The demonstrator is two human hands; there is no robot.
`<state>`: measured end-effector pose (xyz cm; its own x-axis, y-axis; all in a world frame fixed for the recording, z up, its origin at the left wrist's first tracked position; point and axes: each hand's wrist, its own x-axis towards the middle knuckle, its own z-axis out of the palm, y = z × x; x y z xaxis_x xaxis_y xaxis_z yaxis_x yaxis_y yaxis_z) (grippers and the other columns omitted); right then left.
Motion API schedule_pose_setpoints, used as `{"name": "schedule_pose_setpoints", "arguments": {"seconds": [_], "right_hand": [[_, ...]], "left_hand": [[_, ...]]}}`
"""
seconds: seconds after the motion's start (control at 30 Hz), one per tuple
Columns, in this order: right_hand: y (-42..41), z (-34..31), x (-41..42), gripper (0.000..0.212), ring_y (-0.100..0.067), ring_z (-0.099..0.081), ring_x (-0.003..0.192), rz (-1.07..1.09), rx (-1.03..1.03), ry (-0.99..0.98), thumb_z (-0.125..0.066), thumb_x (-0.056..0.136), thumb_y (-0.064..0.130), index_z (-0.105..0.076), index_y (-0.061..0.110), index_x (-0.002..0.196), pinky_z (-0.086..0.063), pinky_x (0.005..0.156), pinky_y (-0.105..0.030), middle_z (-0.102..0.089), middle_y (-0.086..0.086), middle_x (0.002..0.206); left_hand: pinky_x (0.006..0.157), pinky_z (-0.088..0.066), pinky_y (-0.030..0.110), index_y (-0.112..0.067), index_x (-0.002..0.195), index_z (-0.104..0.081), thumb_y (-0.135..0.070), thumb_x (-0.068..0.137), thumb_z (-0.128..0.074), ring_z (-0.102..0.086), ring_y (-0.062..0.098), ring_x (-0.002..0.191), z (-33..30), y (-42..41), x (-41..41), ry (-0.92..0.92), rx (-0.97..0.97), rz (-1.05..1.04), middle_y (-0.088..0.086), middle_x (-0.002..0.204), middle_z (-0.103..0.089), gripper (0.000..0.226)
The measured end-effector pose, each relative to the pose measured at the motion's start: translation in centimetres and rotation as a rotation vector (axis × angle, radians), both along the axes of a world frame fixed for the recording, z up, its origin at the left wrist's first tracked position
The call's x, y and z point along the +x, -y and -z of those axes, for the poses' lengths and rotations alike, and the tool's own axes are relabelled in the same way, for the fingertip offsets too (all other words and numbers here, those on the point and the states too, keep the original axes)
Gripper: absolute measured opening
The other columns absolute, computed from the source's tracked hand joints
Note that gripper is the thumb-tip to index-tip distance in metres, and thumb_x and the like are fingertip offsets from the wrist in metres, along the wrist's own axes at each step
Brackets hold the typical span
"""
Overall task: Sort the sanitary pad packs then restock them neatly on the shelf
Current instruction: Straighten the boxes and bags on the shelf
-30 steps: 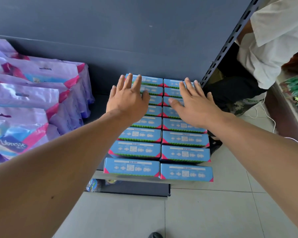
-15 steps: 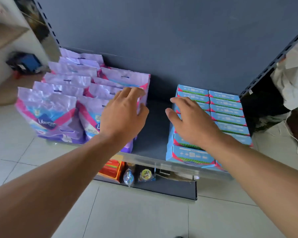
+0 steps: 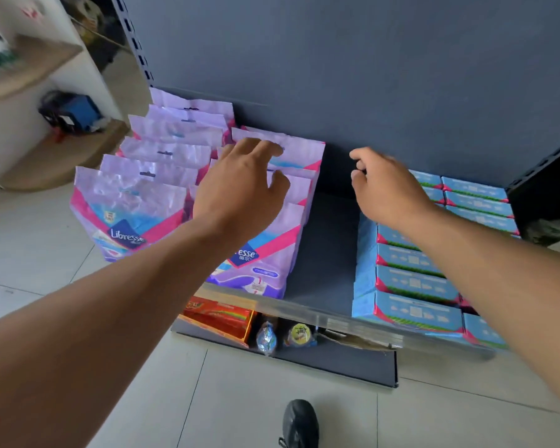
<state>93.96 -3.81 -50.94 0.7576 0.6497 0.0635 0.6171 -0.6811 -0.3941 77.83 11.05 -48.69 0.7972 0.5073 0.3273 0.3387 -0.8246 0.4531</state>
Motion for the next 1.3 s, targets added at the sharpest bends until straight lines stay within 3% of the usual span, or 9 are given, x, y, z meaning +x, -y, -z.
{"name": "schedule_pose_setpoints", "arguments": {"seconds": [0.13,0.27,0.4,0.57,0.67,0.77,0.9,1.1,1.3], "right_hand": [[-2.1,1.8,3.6,0.038,-0.031,-0.054,0.118,-0.017,0.009,-0.038,-0.045,0.098,0.016,-0.049,0.015,0.135,-0.045,0.096,-0.038,-0.057,-0.010,0.130],[-4.6,3.9,6.7,0.036,-0.032,-0.056,0.115,-0.043,0.000,-0.088,-0.050,0.096,0.019,-0.050,0.020,0.132,-0.048,0.094,-0.039,-0.061,-0.008,0.127],[-6.3,5.6,8.1,0.026,-0.027,-0.063,0.104,-0.085,0.046,-0.136,-0.058,0.089,0.025,-0.058,0.024,0.115,-0.051,0.086,-0.040,-0.069,-0.001,0.112],[-6.5,6.9,8.2,0.025,-0.019,-0.067,0.095,-0.088,0.167,-0.256,-0.066,0.085,0.032,-0.066,0.020,0.106,-0.054,0.083,-0.038,-0.073,0.005,0.101],[-6.5,7.7,8.4,0.023,-0.021,-0.068,0.093,-0.110,0.121,-0.321,-0.067,0.085,0.030,-0.068,0.018,0.104,-0.055,0.082,-0.040,-0.073,0.001,0.099],[-7.0,7.9,8.3,0.014,-0.026,-0.066,0.086,-0.068,0.121,-0.276,-0.063,0.088,0.026,-0.068,0.016,0.097,-0.055,0.077,-0.041,-0.072,-0.003,0.093],[-7.0,7.5,7.8,0.010,-0.026,-0.063,0.079,-0.001,0.225,-0.168,-0.057,0.091,0.023,-0.066,0.017,0.090,-0.048,0.065,-0.031,-0.071,-0.002,0.087],[-4.5,7.1,7.5,0.010,-0.037,-0.060,0.072,0.029,0.372,0.009,-0.057,0.090,0.021,-0.059,0.014,0.083,-0.048,0.062,-0.041,-0.069,-0.008,0.074],[-2.2,5.8,7.9,0.015,-0.031,-0.052,0.057,0.069,0.457,0.070,-0.056,0.092,0.022,-0.053,0.016,0.079,-0.045,0.058,-0.041,-0.065,-0.006,0.066]], "left_hand": [[0.081,-0.046,0.032,-0.021,0.122,-0.062,-0.028,0.092,-0.048,-0.056,0.024,0.111,1.0,-1.9,4.5,-0.043,-0.017,-0.019,0.002,0.128,-0.059,0.033],[0.088,-0.046,0.035,-0.020,0.116,-0.066,-0.023,0.088,-0.046,-0.055,0.027,0.112,1.7,-4.7,8.2,-0.079,-0.028,-0.082,0.005,0.124,-0.062,0.034],[0.086,-0.047,0.031,-0.022,0.112,-0.068,-0.016,0.088,-0.047,-0.056,0.023,0.110,1.9,-6.5,10.7,-0.126,-0.031,-0.071,0.000,0.123,-0.063,0.032],[0.088,-0.051,0.036,-0.022,0.109,-0.070,-0.016,0.088,-0.047,-0.060,0.025,0.106,2.4,-7.3,11.7,-0.165,-0.025,-0.046,0.002,0.119,-0.067,0.032],[0.087,-0.049,0.034,-0.024,0.114,-0.068,-0.017,0.089,-0.048,-0.058,0.026,0.107,2.7,-7.3,11.9,-0.225,-0.011,-0.031,0.003,0.123,-0.065,0.034],[0.089,-0.048,0.035,-0.026,0.119,-0.067,-0.017,0.091,-0.047,-0.058,0.028,0.110,3.0,-7.0,11.7,-0.256,0.007,-0.015,0.004,0.128,-0.063,0.035],[0.091,-0.048,0.035,-0.024,0.119,-0.067,-0.016,0.091,-0.047,-0.057,0.029,0.114,3.0,-6.7,11.4,-0.245,0.047,-0.024,0.003,0.129,-0.063,0.035],[0.088,-0.049,0.038,-0.022,0.119,-0.065,-0.015,0.089,-0.047,-0.056,0.029,0.111,3.1,-6.4,10.9,-0.204,0.040,-0.023,0.005,0.124,-0.064,0.035],[0.093,-0.045,0.039,-0.021,0.135,-0.051,-0.025,0.091,-0.053,-0.051,0.029,0.116,3.4,-6.7,11.2,-0.096,0.051,0.001,0.007,0.131,-0.056,0.045]]}}
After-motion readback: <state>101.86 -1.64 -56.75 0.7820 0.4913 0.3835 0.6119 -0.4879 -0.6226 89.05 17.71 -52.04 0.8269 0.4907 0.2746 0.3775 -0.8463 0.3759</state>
